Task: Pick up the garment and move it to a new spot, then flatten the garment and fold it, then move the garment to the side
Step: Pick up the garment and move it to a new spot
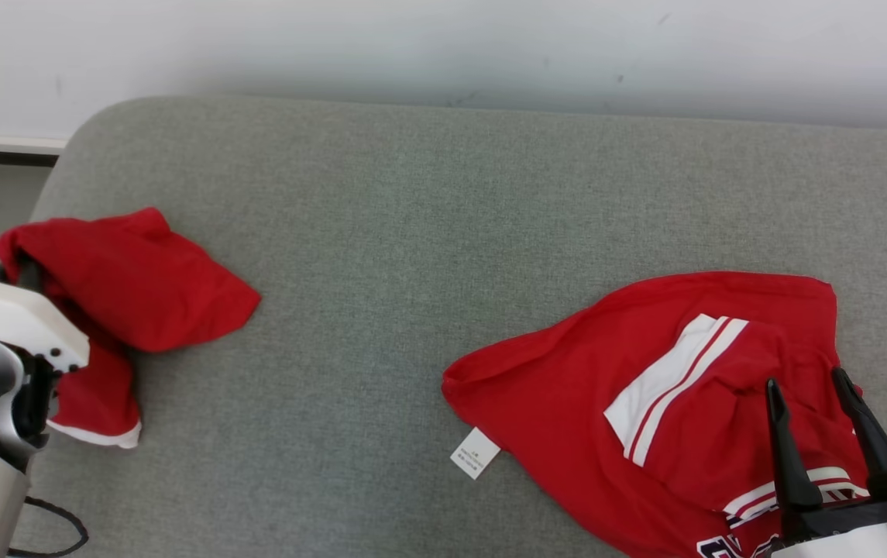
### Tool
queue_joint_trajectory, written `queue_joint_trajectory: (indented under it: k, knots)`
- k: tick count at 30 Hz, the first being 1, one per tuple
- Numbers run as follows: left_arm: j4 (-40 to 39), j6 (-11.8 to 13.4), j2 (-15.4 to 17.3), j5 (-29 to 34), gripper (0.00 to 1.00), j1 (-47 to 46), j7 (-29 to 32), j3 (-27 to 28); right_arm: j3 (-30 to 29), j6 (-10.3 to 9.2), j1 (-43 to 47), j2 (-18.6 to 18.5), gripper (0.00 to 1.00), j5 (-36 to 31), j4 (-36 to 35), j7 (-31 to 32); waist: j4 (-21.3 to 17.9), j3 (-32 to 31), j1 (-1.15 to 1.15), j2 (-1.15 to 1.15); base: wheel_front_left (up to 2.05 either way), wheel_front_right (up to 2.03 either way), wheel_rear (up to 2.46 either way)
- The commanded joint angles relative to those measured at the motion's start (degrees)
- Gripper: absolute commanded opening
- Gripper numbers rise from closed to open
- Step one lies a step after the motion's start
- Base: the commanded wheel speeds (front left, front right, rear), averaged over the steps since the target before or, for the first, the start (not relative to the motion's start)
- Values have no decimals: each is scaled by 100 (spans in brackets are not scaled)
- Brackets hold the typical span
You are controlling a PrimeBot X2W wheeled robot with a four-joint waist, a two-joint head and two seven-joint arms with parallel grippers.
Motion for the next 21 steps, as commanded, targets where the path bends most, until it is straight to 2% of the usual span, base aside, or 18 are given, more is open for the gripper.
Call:
queue_joint_trajectory:
  k: [1,6,10,14,21]
  knots:
    - [136,-3,7,58,100,-32,-67,-31,-19,-10,-23,-14,100,-16,2,5,-20,-57,0,0,0,0,0]
    - [255,2,-25,84,100,114,-325,-27,16,-10,41,49,100,-9,39,5,-94,-307,0,0,0,0,0]
    - [-108,-47,51,96,100,382,-440,-64,-1,-10,150,106,100,72,48,5,-182,-552,0,0,0,0,0]
    - [-828,99,136,236,100,702,-585,-110,9,-10,268,168,100,91,19,5,-270,-818,0,0,0,0,0]
    - [-2272,556,-80,674,100,1319,-686,-589,44,-10,433,219,100,131,-102,5,-398,-1185,0,0,0,0,0]
